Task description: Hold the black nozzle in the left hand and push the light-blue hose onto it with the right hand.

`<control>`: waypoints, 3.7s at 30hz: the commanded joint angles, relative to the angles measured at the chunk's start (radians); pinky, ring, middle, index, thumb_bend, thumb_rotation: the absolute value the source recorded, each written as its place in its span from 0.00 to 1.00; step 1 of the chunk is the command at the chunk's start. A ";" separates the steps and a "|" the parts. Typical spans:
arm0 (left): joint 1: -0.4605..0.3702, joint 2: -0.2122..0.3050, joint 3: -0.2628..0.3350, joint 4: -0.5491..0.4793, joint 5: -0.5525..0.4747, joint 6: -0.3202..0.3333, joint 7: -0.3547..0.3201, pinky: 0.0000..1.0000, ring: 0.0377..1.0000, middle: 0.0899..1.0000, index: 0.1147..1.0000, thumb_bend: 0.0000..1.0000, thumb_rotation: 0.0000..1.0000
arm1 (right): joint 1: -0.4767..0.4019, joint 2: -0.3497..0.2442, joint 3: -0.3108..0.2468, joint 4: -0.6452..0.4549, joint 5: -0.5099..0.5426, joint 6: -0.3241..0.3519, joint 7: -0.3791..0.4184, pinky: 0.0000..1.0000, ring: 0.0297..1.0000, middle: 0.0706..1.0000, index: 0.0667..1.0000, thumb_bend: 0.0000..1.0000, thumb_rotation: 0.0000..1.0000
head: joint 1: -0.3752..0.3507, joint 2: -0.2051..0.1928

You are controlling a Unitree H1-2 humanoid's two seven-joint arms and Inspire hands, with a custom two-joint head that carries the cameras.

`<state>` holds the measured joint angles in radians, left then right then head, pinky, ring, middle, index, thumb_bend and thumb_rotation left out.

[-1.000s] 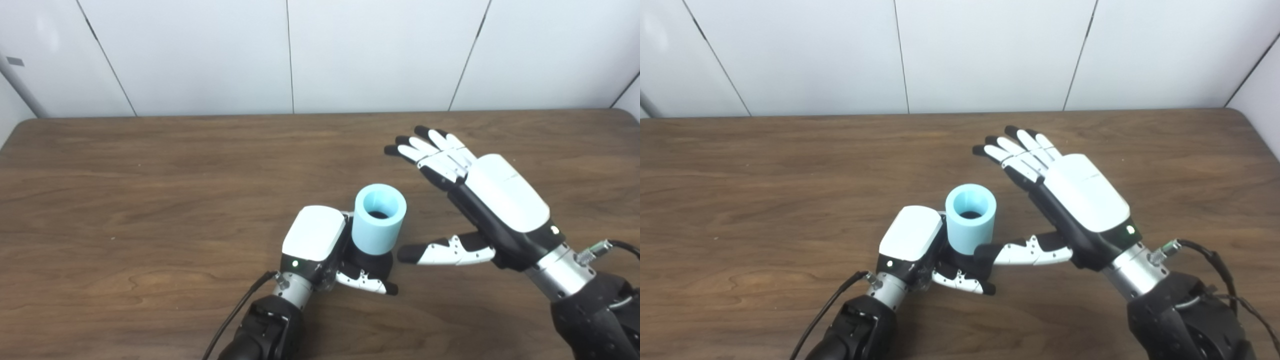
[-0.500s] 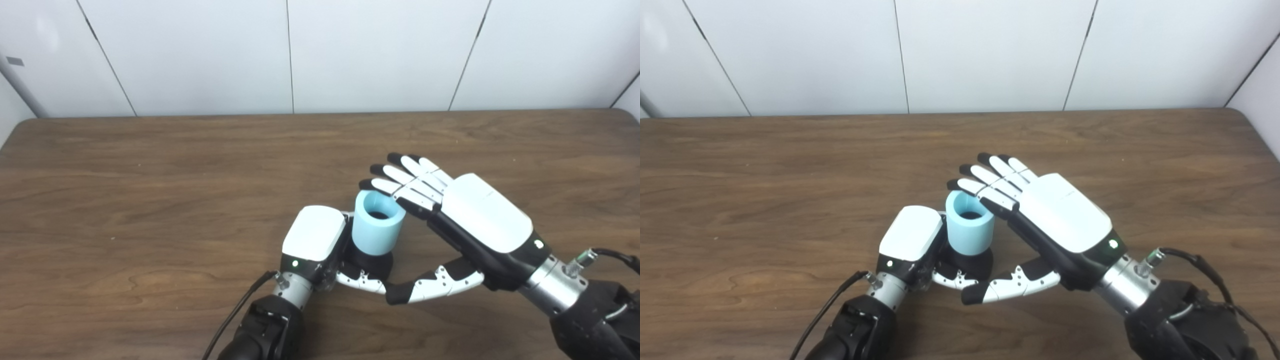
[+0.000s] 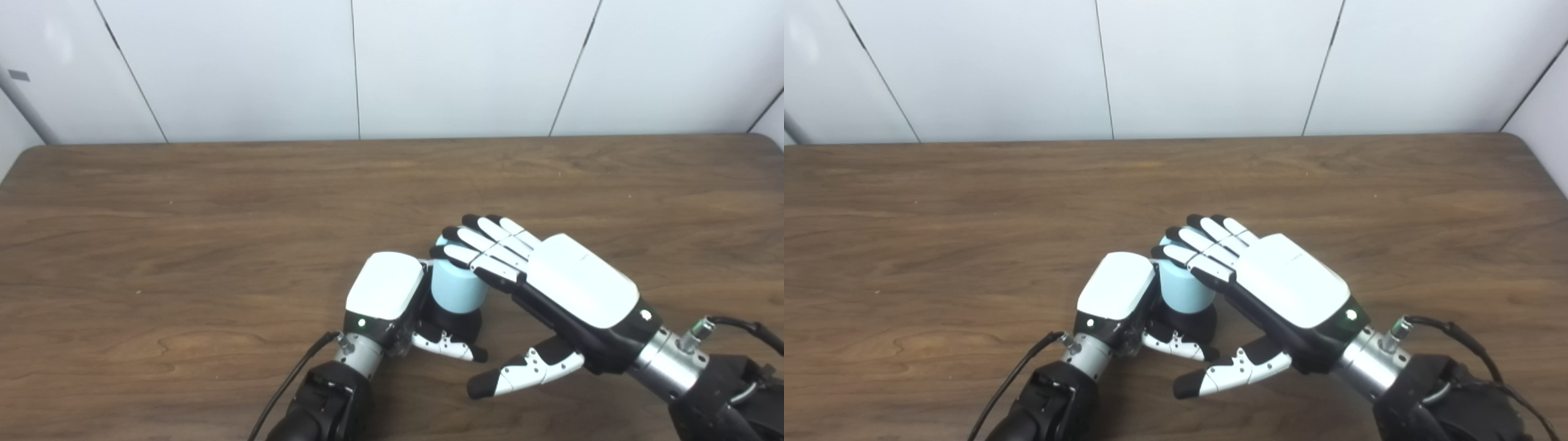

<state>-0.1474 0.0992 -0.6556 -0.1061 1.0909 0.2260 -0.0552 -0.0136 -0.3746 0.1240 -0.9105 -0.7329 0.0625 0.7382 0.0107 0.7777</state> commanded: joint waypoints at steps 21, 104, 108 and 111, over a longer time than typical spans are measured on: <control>0.065 0.027 -0.028 0.018 0.008 0.019 -0.156 0.33 0.37 0.35 0.42 0.52 0.00 | 0.088 -0.038 0.053 0.091 -0.072 -0.055 0.007 0.98 1.00 0.93 0.88 0.68 1.00 | -0.004 0.018; 0.064 0.018 -0.004 0.026 -0.004 -0.007 -0.140 0.49 0.54 0.46 0.41 0.52 0.00 | -0.070 0.073 -0.078 0.010 0.183 0.150 -0.180 0.92 0.99 0.96 0.93 0.55 1.00 | -0.006 0.022; 0.040 0.028 0.012 0.014 -0.041 -0.039 -0.140 0.65 0.69 0.65 0.57 0.79 0.03 | -0.068 0.072 -0.077 0.026 0.186 0.139 -0.190 0.91 0.98 0.95 0.93 0.55 1.00 | -0.001 0.019; 0.014 0.035 0.018 0.004 -0.038 -0.041 -0.160 0.75 0.78 0.76 0.70 0.93 0.15 | -0.066 0.075 -0.075 0.034 0.185 0.136 -0.195 0.90 0.98 0.95 0.93 0.56 1.00 | 0.000 0.018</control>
<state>-0.1556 0.1124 -0.6277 -0.1371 1.0551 0.1811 -0.1346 -0.0653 -0.2959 0.0549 -0.8669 -0.5551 0.2232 0.5769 0.0092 0.7946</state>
